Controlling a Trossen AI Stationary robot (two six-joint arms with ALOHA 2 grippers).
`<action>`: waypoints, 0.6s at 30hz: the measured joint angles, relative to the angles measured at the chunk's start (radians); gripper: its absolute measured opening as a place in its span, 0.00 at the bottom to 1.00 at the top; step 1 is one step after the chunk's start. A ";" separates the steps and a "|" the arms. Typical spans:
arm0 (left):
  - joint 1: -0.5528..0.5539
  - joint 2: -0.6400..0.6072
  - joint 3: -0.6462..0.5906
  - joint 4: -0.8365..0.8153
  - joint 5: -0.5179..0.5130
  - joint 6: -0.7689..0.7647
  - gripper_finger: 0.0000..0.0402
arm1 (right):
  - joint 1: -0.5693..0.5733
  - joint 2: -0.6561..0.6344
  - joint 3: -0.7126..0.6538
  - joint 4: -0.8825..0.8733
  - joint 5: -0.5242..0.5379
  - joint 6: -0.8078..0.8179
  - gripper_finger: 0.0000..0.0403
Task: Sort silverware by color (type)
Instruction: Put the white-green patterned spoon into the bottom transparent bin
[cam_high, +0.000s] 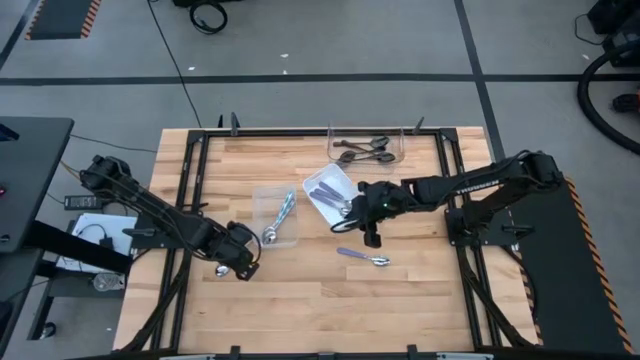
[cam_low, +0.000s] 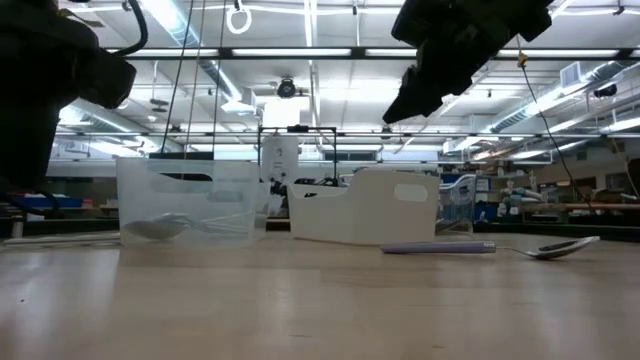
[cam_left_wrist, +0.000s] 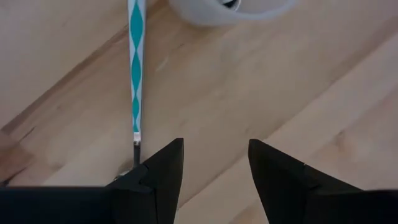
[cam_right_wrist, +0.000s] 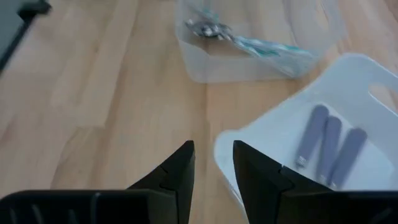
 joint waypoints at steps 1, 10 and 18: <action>0.000 0.008 0.000 0.002 0.000 -0.013 0.47 | 0.007 0.000 -0.009 0.023 0.000 0.007 0.30; 0.000 0.105 0.000 -0.014 0.010 -0.055 0.47 | 0.067 0.000 -0.058 0.147 -0.001 -0.030 0.30; -0.011 0.138 0.000 -0.032 0.037 -0.122 0.47 | 0.095 0.001 -0.058 0.147 -0.001 -0.038 0.30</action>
